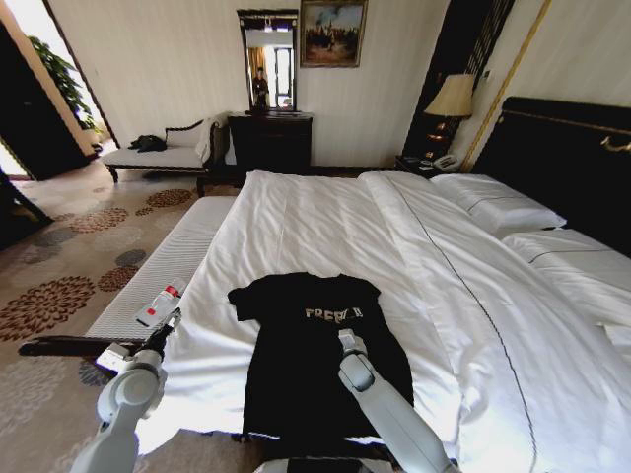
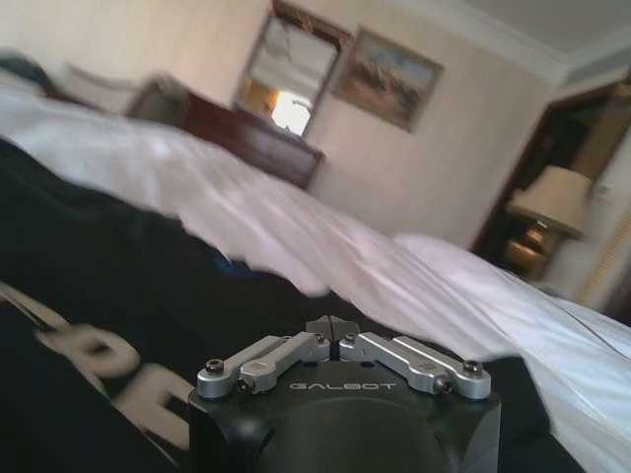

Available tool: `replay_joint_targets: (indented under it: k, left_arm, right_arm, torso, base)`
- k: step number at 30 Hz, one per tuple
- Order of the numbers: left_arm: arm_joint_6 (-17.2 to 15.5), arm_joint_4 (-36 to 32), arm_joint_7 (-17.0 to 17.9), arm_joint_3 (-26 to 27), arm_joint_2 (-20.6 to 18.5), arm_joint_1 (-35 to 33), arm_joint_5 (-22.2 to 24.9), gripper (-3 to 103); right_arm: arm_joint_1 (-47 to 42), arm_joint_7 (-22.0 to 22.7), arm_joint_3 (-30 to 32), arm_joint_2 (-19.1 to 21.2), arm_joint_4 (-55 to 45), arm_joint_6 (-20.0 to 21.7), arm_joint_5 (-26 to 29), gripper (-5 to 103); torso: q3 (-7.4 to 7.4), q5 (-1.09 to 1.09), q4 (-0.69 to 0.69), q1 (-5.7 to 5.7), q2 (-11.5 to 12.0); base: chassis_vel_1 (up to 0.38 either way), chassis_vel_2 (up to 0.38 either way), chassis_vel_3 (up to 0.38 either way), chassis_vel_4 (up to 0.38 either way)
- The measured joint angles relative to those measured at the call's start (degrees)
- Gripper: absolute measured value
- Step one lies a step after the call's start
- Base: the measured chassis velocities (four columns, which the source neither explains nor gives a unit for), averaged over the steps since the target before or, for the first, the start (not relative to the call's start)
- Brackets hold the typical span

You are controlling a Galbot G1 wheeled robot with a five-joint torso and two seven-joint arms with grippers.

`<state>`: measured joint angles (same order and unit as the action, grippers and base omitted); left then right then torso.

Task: Fold the clothes on the bed.

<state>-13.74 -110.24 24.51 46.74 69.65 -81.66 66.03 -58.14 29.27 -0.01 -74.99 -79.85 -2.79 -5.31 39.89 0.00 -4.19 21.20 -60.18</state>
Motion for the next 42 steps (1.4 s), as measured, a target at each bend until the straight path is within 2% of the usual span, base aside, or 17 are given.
replay_joint_targets:
  k: [2, 5, 14, 17, 19, 22, 23, 25, 29, 32, 34, 36, 37, 38, 39, 41, 42]
  left_arm:
    - [0.02, 0.03, -0.01, -0.04, 0.16, 0.06, -0.07, 100]
    - [0.04, 0.04, -0.02, -0.2, 0.34, 0.09, -0.2, 100]
    - [0.14, 0.04, -0.08, -0.3, 0.49, 0.04, -0.51, 100]
    - [0.16, 0.03, -0.09, -0.3, 0.55, 0.01, -0.66, 100]
    - [0.15, -0.01, -0.08, -0.31, 0.6, 0.0, -0.68, 100]
    - [0.16, -0.19, -0.09, -0.3, 0.62, -0.08, -0.69, 100]
    - [0.16, -0.19, -0.09, -0.3, 0.62, -0.08, -0.69, 100]
    - [0.16, -0.2, -0.09, -0.2, 0.52, -0.14, -0.69, 100]
    - [0.21, -0.2, -0.09, -0.1, 0.39, -0.17, -0.69, 100]
    - [0.23, -0.17, -0.09, -0.12, 0.49, -0.11, -0.71, 100]
    - [0.24, -0.12, -0.09, -0.17, 0.54, -0.09, -0.77, 100]
    - [0.28, 0.03, -0.09, -0.26, 0.63, -0.02, -0.89, 100]
    - [0.28, 0.03, -0.09, -0.26, 0.63, -0.02, -0.89, 100]
    - [0.28, 0.1, -0.09, -0.28, 0.64, 0.02, -0.92, 100]
    - [0.29, 0.2, -0.09, -0.29, 0.64, 0.08, -0.93, 100]
    - [0.29, 0.3, -0.09, -0.3, 0.64, 0.12, -0.94, 100]
    - [0.29, 0.3, -0.09, -0.3, 0.64, 0.12, -0.94, 100]
  right_arm:
    - [-0.45, -2.02, -0.03, 0.03, -0.36, -3.4, -0.37, 1]
    - [-0.85, -2.78, -0.04, 0.05, -0.44, -4.45, -0.53, 0]
    - [-1.45, -2.11, 1.75, 0.09, 0.14, -4.22, -2.34, -3]
    - [-1.35, -0.93, 1.84, 0.12, 0.43, -2.66, -4.38, 12]
    - [-1.28, -0.49, 1.77, 0.13, 0.56, -1.9, -4.81, 12]
    - [-1.23, 0.72, 1.6, 0.08, 0.72, 0.55, -6.1, 28]
    - [-1.23, 0.72, 1.6, 0.08, 0.72, 0.55, -6.1, 28]
    - [-1.37, 1.56, 1.34, 0.04, 0.85, 2.37, -6.47, 39]
    - [-1.56, 3.06, 0.91, -0.04, 1.39, 5.28, -7.0, 50]
    - [-1.57, 3.75, 0.78, -0.13, 2.0, 6.35, -8.11, 66]
    - [-1.54, 3.92, 0.82, -0.18, 2.22, 6.5, -8.49, 66]
    - [-1.41, 4.1, 1.06, -0.26, 2.61, 6.75, -9.02, 77]
    - [-1.41, 4.1, 1.06, -0.26, 2.61, 6.75, -9.02, 77]
    - [-1.36, 4.12, 1.16, -0.28, 2.72, 6.92, -9.12, 86]
    - [-1.33, 4.14, 1.18, -0.3, 2.89, 7.08, -9.21, 84]
    - [-1.22, 4.27, 1.29, -0.35, 3.4, 7.21, -9.79, 74]
    - [-1.22, 4.27, 1.29, -0.35, 3.4, 7.21, -9.79, 74]
  torso:
    - [0.0, 0.0, 0.0, 0.0, 0.0]
    - [0.0, 0.0, 0.0, 0.0, 0.0]
    - [0.0, 0.0, 0.0, 0.0, -0.01]
    - [0.0, 0.0, 0.0, 0.0, -0.01]
    - [0.0, 0.0, 0.0, 0.0, -0.01]
    - [0.0, 0.0, 0.0, 0.0, -0.01]
    - [0.0, 0.0, 0.0, 0.0, -0.01]
    - [0.0, 0.0, 0.0, 0.0, -0.01]
    - [0.0, 0.0, 0.0, 0.0, -0.01]
    - [0.0, 0.0, 0.0, 0.0, -0.01]
    - [0.0, 0.0, 0.0, 0.0, -0.01]
    - [0.0, 0.0, 0.0, 0.0, -0.01]
    - [0.0, 0.0, 0.0, 0.0, -0.01]
    - [0.0, 0.0, 0.0, 0.0, -0.01]
    - [0.0, 0.0, 0.0, 0.0, -0.01]
    - [0.0, 0.0, 0.0, 0.0, -0.01]
    - [0.0, 0.0, 0.0, 0.0, -0.01]
  base:
    - [0.0, 0.0, 0.0, 0.0]
    - [0.0, 0.0, 0.0, 0.0]
    - [0.0, 0.0, 0.0, 0.0]
    - [0.0, 0.0, 0.0, 0.0]
    - [0.0, 0.0, 0.0, 0.0]
    - [0.0, 0.0, 0.0, 0.0]
    - [0.0, 0.0, 0.0, 0.0]
    - [0.0, 0.0, 0.0, 0.0]
    - [0.0, 0.0, 0.0, 0.0]
    - [0.0, 0.0, 0.0, 0.0]
    - [0.0, 0.0, 0.0, 0.0]
    - [0.0, 0.0, 0.0, 0.0]
    - [0.0, 0.0, 0.0, 0.0]
    - [0.0, 0.0, 0.0, 0.0]
    - [0.0, 0.0, 0.0, 0.0]
    - [0.0, 0.0, 0.0, 0.0]
    - [0.0, 0.0, 0.0, 0.0]
